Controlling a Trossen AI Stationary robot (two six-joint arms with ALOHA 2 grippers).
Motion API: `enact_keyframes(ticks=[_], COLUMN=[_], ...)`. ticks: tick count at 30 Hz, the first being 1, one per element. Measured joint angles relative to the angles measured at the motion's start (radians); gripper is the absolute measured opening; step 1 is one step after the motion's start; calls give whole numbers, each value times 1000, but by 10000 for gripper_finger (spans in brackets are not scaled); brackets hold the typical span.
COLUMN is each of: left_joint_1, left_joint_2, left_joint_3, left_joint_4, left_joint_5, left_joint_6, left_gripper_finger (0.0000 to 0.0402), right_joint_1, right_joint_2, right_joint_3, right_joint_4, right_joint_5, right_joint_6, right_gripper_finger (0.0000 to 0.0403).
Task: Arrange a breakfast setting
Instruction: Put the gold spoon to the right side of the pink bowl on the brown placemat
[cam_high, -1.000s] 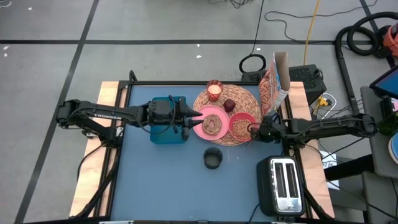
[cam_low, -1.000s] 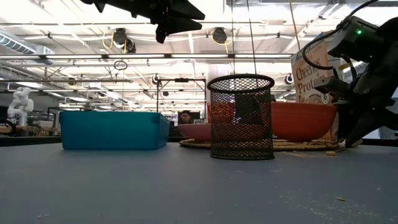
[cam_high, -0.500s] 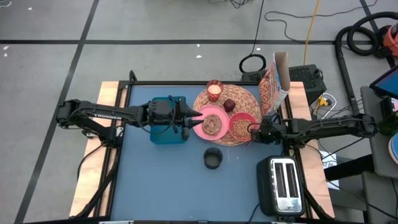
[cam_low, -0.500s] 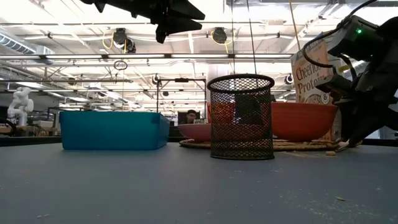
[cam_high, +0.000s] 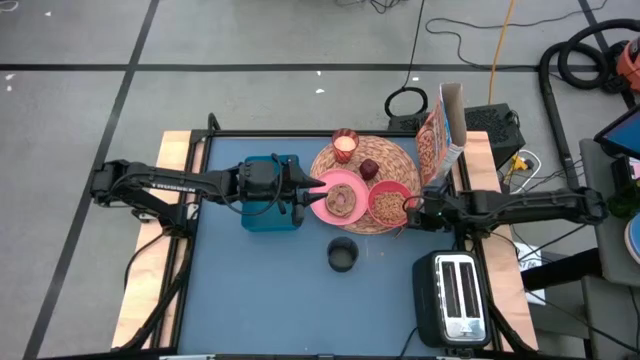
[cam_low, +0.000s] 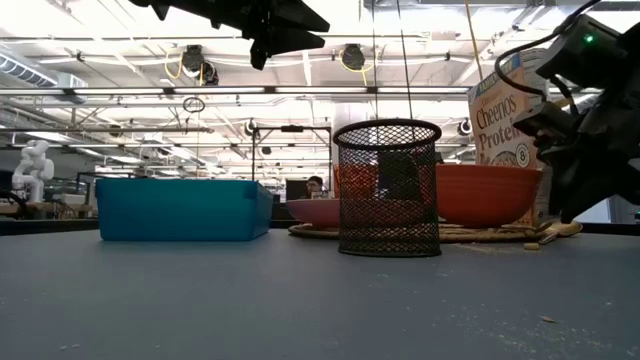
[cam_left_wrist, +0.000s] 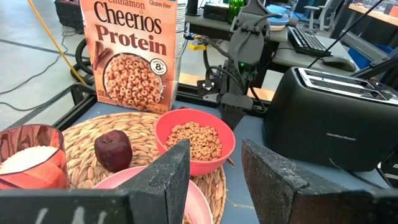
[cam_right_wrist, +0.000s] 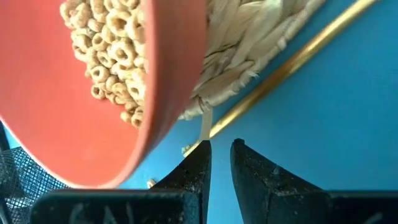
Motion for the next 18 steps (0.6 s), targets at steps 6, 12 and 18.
enact_keyframes(ticks=[6,12,18], left_joint_1=[0,0,0], left_joint_2=[0,0,0], left_joint_3=[0,0,0], left_joint_4=[0,0,0], left_joint_5=[0,0,0], left_joint_6=[0,0,0], left_gripper_finger=[150,150,150], right_joint_1=[0,0,0], right_joint_2=[-74,-170,-257], right_joint_3=[0,2,49], right_joint_4=[-59,-76,-92], right_joint_5=[0,0,1], right_joint_6=[7,8,-5], right_gripper_finger=[57,57,54])
